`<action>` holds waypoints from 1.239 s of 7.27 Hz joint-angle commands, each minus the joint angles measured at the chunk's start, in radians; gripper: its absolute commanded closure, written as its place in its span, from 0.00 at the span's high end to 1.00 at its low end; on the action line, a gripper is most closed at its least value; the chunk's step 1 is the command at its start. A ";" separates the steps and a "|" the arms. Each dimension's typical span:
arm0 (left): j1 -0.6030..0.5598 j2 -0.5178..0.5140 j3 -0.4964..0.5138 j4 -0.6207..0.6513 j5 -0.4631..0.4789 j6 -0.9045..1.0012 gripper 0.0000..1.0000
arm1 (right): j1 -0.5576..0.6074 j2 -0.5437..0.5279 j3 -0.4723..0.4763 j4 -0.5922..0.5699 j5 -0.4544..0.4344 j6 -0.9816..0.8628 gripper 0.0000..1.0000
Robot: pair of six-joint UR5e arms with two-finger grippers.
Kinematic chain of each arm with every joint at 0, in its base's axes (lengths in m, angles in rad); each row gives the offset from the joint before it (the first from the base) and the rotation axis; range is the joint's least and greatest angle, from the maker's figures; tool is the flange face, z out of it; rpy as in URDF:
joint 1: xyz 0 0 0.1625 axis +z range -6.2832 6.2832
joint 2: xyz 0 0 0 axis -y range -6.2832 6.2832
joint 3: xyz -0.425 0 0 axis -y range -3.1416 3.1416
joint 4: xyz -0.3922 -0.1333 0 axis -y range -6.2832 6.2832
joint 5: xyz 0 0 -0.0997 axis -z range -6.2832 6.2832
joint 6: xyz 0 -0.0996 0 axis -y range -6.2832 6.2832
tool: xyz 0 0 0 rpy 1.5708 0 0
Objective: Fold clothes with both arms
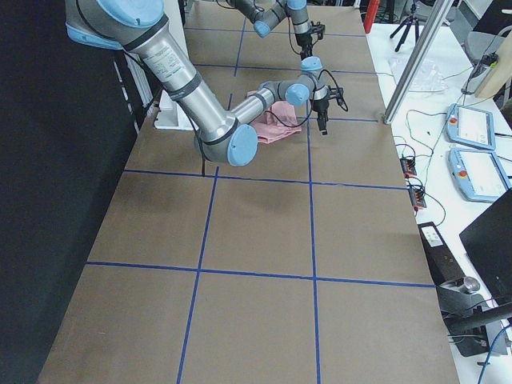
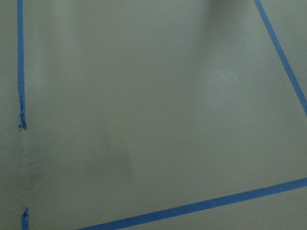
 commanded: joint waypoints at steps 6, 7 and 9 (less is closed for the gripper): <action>-0.048 0.112 -0.166 0.019 -0.004 0.179 1.00 | 0.229 -0.321 0.433 -0.174 0.290 -0.400 1.00; -0.099 0.168 -0.190 0.019 -0.043 0.258 1.00 | 0.309 -0.412 0.486 -0.176 0.353 -0.532 1.00; -0.311 0.272 -0.202 0.019 -0.187 0.586 1.00 | 0.534 -0.584 0.506 -0.177 0.503 -0.886 1.00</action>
